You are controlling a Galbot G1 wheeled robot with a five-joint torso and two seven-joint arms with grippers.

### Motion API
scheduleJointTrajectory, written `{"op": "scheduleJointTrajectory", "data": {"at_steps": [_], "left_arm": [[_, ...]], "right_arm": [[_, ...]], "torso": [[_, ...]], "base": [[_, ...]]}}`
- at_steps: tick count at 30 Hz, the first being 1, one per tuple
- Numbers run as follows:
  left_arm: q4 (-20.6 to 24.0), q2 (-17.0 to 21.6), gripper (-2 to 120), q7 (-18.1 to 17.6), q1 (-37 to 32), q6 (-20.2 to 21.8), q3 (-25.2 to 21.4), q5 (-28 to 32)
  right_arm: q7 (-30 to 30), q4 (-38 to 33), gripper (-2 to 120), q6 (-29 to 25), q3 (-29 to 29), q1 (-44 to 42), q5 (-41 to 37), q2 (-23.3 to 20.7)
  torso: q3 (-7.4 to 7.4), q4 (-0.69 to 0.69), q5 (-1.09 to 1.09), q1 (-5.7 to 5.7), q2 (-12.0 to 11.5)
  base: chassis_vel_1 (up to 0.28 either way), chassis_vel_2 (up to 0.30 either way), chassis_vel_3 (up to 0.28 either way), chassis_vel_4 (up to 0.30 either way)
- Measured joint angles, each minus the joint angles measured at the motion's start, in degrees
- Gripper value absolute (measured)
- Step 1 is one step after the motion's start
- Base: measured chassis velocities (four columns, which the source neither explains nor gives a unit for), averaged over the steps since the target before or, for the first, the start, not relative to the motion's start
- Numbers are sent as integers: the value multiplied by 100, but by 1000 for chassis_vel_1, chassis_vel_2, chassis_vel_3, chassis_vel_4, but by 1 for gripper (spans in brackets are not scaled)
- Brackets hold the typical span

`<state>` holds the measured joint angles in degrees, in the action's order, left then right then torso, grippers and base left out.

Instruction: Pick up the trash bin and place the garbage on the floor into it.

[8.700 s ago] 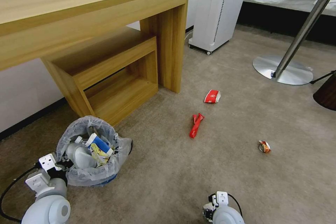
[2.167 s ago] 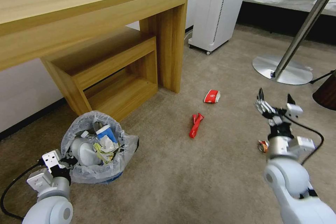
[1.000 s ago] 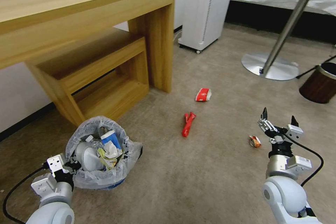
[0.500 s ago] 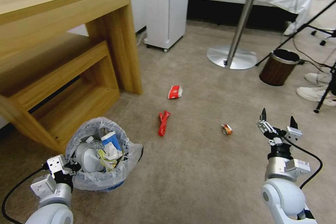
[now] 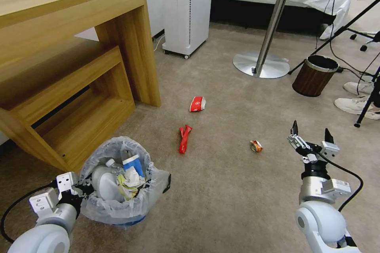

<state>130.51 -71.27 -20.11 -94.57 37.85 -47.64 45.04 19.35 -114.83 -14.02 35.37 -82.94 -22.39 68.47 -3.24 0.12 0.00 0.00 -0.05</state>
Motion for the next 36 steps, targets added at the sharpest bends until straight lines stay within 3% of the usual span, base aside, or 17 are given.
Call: {"op": "scheduleJointTrajectory", "data": {"at_steps": [15, 36], "left_arm": [[-21, 558, 0, -303, 111, 295, -64, 736], [-328, 582, 0, -210, 285, 212, 28, 687]], "right_arm": [[-45, -200, 100, -3, 27, -91, 41, 104], [-140, -128, 100, -25, 63, -125, 156, 218]], "torso": [[0, 0, 0, 0, 0], [0, 0, 0, 0, 0]], "base": [[0, 0, 0, 0], [0, 0, 0, 0]]}}
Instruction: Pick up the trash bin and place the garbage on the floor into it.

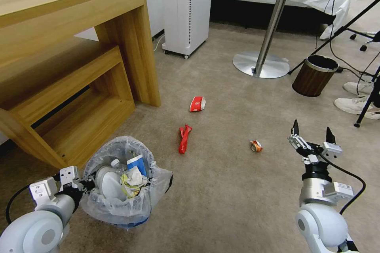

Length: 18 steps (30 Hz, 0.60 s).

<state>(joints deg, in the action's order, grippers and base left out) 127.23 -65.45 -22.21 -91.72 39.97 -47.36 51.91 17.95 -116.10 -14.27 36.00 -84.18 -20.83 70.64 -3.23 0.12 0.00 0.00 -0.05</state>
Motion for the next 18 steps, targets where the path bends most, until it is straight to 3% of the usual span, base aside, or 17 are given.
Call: {"op": "scheduleJointTrajectory", "data": {"at_steps": [12, 18], "left_arm": [[-20, -95, 0, 30, -10, -39, 27, -90], [-20, -112, 0, 37, -10, -44, 34, -103]], "right_arm": [[-42, 12, 100, -15, 45, -19, 1, -4], [-52, 30, 100, -39, 57, -27, 3, -3]], "torso": [[0, 0, 0, 0, 0], [0, 0, 0, 0, 0]], "base": [[0, 0, 0, 0], [-81, 89, 82, -93]]}}
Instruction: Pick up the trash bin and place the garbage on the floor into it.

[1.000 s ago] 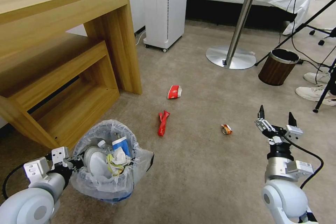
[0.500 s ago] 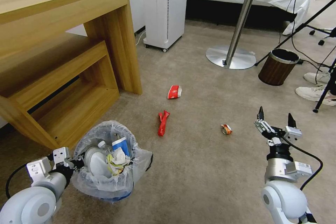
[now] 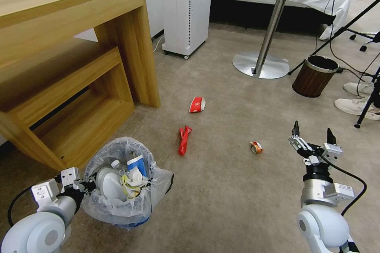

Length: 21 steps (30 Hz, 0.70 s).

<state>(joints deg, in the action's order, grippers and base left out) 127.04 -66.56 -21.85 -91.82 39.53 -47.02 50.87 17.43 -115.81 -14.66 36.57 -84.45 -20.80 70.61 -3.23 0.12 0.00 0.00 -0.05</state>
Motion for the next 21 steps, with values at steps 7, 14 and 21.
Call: {"op": "scheduleJointTrajectory", "data": {"at_steps": [7, 14, 21], "left_arm": [[-5, -30, 0, 9, -4, -21, 2, -22], [-10, -33, 0, 17, -6, -29, -6, -22], [-18, -43, 0, 24, -15, -40, -21, -29]], "right_arm": [[-4, 20, 100, 0, -23, 13, 28, 0], [-11, 37, 100, -2, -51, 25, 60, 0], [-12, 79, 100, -2, -73, 46, 97, -8]], "torso": [[-1, -1, 1, -1, 0], [0, 0, 0, -1, 0], [0, 0, 0, -1, 0]], "base": [[-115, 127, 120, -126], [-90, 85, 92, -84], [-91, 113, 102, -102]]}}
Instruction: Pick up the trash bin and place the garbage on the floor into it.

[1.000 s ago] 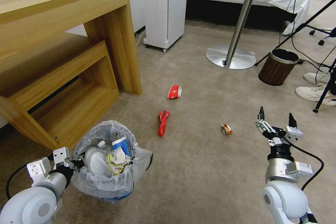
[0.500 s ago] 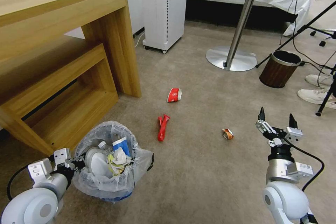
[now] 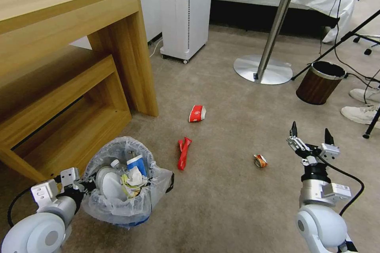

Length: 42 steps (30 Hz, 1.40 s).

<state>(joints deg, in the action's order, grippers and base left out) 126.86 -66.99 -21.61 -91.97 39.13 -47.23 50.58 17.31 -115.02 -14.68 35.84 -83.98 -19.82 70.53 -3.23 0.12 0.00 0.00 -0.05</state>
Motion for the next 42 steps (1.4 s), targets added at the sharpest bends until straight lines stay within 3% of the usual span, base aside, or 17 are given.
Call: {"op": "scheduleJointTrajectory", "data": {"at_steps": [28, 36, 42], "left_arm": [[-126, -33, 0, 18, 63, -48, -11, -70], [-165, -56, 0, 44, 72, -70, 1, -114], [-191, -91, 0, 57, 76, -69, 13, -127]], "right_arm": [[47, 127, 100, -45, -96, 89, 80, -27], [23, 274, 100, -333, -188, 164, 85, -38], [272, 167, 100, 142, -394, 209, -177, -162]], "torso": [[0, 0, 0, 0, 0], [-1, 0, -1, -1, 0], [0, 0, 0, 0, 0]], "base": [[-104, 104, 107, -105], [-88, 93, 89, -81], [-5, 6, 10, -8]]}}
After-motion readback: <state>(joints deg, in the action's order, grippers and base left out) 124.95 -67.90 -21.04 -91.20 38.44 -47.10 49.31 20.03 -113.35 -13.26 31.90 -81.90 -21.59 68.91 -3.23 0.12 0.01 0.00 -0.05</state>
